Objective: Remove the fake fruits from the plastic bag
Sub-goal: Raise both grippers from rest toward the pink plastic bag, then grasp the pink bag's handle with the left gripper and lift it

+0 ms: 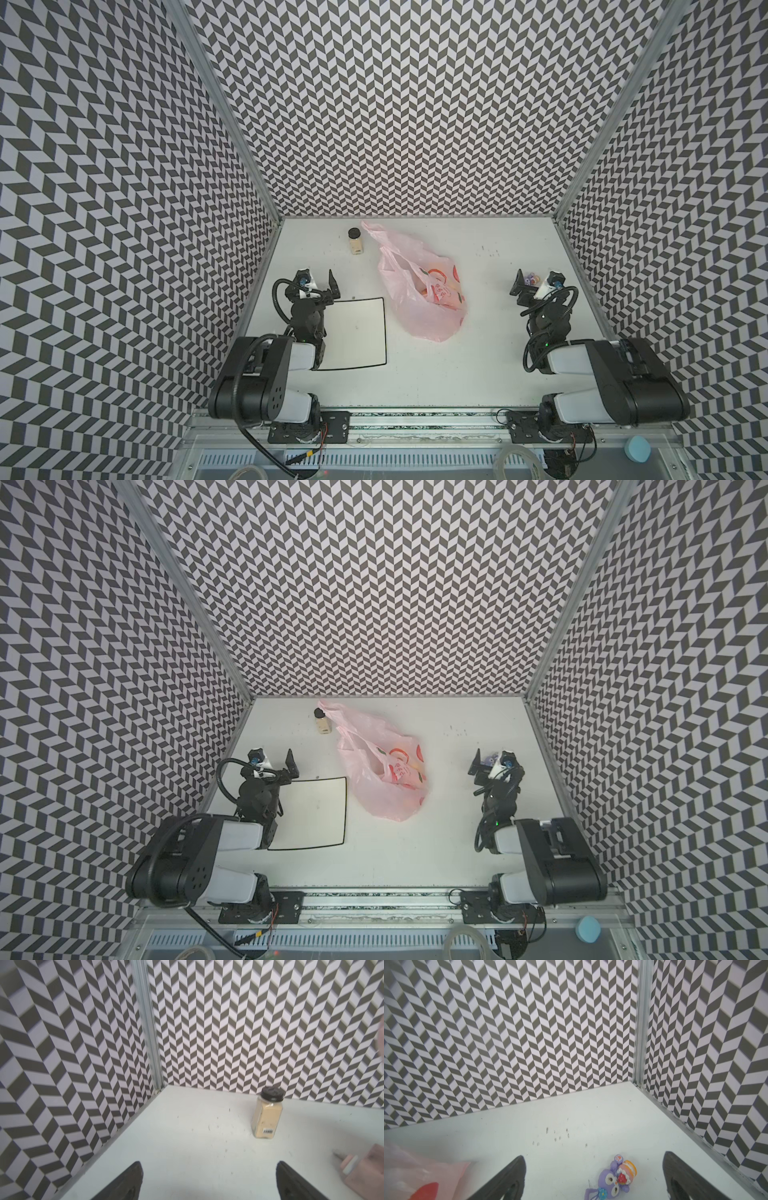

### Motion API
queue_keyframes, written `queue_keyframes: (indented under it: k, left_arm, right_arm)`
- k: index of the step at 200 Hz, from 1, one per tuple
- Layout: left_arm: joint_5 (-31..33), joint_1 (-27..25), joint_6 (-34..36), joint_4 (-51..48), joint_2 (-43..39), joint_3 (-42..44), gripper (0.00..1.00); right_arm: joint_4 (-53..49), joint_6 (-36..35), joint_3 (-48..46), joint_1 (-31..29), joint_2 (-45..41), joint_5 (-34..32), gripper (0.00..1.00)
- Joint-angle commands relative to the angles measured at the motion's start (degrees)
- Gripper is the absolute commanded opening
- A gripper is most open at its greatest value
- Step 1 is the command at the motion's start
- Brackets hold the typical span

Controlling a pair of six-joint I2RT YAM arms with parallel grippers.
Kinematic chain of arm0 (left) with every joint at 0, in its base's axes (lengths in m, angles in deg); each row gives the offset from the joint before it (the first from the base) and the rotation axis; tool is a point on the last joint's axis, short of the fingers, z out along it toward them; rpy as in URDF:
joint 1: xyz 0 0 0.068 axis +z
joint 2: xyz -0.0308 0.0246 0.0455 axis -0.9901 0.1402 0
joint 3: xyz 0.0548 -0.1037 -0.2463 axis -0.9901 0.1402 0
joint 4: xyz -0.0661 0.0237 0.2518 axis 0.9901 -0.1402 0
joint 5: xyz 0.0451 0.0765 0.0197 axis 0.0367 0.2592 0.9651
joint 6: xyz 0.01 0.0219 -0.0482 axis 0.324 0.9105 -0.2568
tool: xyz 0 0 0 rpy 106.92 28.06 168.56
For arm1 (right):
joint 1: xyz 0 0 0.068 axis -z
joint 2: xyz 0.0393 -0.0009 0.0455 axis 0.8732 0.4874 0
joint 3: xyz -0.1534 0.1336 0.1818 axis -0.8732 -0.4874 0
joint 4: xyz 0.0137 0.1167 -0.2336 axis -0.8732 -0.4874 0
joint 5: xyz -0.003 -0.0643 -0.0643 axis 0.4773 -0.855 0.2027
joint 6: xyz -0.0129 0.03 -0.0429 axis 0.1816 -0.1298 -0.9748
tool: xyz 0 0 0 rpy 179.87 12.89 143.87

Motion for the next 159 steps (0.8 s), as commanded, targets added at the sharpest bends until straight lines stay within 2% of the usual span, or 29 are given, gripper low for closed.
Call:
queue_keyframes:
  k: [1, 18, 39, 69, 93, 121, 136, 159]
  left_arm:
    - [-0.95, 0.26, -1.75, -13.23, -7.8, -3.67, 1.0]
    - [-3.76, 0.23, -4.74, -22.83, -12.44, -6.86, 1.0]
    - [-8.04, 0.2, -10.68, -35.44, -16.81, -11.44, 1.0]
    - [-16.71, 0.06, -18.78, -49.24, -20.97, -16.97, 1.0]
    - [-23.93, -1.61, -26.45, -53.8, -23.87, -18.49, 0.98]
    - [-22.81, -9.48, -31.36, -62.93, -25.11, -24.19, 0.98]
    - [-21.0, -14.19, -34.75, -67.89, -24.96, -28.0, 0.99]
    - [-19.21, -18.54, -41.3, -74.34, -23.87, -33.33, 1.0]
  right_arm:
    - [-13.55, 3.98, 1.86, -0.32, -10.76, -0.62, 1.0]
    - [-31.28, 11.77, 7.46, -0.31, -18.43, -0.5, 1.0]
    - [-44.23, 19.89, 10.62, -0.27, -23.26, -0.2, 1.0]
    - [-56.23, 20.72, 14.81, -0.21, -26.71, 15.34, 1.0]
    - [-60.2, 25.31, 15.05, -0.24, -28.26, 22.26, 0.93]
    - [-65.66, 28.38, 16.54, -0.43, -27.62, 25.85, 0.9]
    - [-69.2, 28.05, 18.45, -0.53, -26.95, 27.48, 0.89]
    - [-73.31, 27.27, 20.97, -0.66, -26.46, 28.69, 0.89]
